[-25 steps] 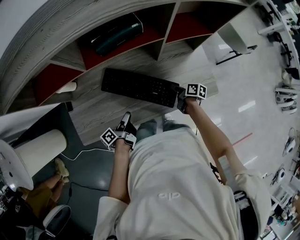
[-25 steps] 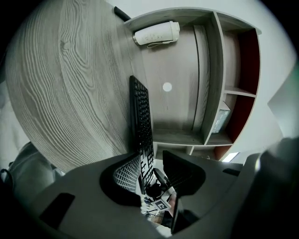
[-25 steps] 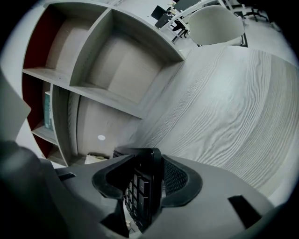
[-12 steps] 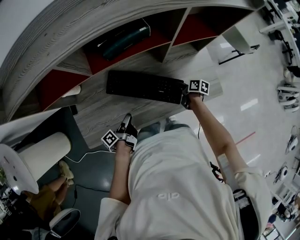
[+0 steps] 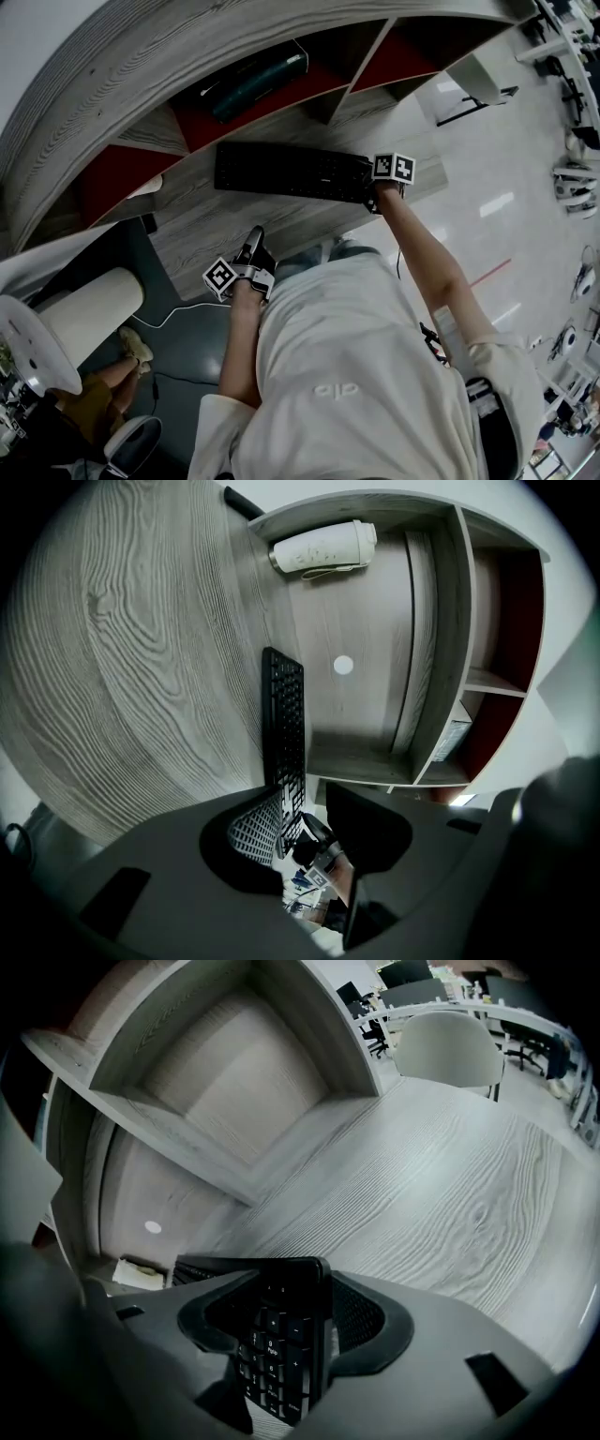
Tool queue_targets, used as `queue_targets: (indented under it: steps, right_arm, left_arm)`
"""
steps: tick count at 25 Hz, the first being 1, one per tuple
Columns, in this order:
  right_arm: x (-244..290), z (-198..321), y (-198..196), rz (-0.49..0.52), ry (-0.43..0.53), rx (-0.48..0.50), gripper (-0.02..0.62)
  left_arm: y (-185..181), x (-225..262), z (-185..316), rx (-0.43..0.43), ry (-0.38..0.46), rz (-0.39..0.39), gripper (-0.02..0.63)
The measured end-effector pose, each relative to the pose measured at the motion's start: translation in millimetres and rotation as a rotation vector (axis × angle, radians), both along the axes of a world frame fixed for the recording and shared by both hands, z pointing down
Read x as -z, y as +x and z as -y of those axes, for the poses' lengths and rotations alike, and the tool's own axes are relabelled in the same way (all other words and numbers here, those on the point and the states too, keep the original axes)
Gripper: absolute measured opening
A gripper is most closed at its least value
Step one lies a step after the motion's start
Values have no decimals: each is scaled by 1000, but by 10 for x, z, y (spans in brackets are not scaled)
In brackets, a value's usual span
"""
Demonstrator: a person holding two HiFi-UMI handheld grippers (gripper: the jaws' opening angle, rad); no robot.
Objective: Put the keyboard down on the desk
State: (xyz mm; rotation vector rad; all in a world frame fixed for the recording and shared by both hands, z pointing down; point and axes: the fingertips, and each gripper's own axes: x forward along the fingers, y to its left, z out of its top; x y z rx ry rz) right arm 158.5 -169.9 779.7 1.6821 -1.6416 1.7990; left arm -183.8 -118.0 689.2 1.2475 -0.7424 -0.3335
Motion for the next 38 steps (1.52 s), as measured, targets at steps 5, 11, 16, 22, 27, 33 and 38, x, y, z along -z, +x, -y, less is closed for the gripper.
queue_targets:
  steps: [5,11,16,22,27,33,38]
  right_arm:
    - [-11,-1,-38,-70,-40,8,257]
    - [-3,16,-91,-125,-74,7,250]
    - [26,4,-83,-161,-88,-11,253]
    - [96,-17,-21,-265,-89,-15,230]
    - [250,-59,-1,-301,-68,-2,208]
    - [646,-73,-39,-356,20,63,142]
    - [1172,-21,-174,-354,190,109,64]
  left_arm:
    - [-24,-20,47,-5,-1,-8,153]
    - [-62,-44,98,-23,0,-7,153]
    - [-84,-66,106,-36,-11,-7,153]
    - [-120,-150,131,-74,-1,12,153]
    - [50,75,256,-111,65,15,144]
    - [294,404,412,-226,234,116,43]
    - [551,863,554,-293,417,149,17]
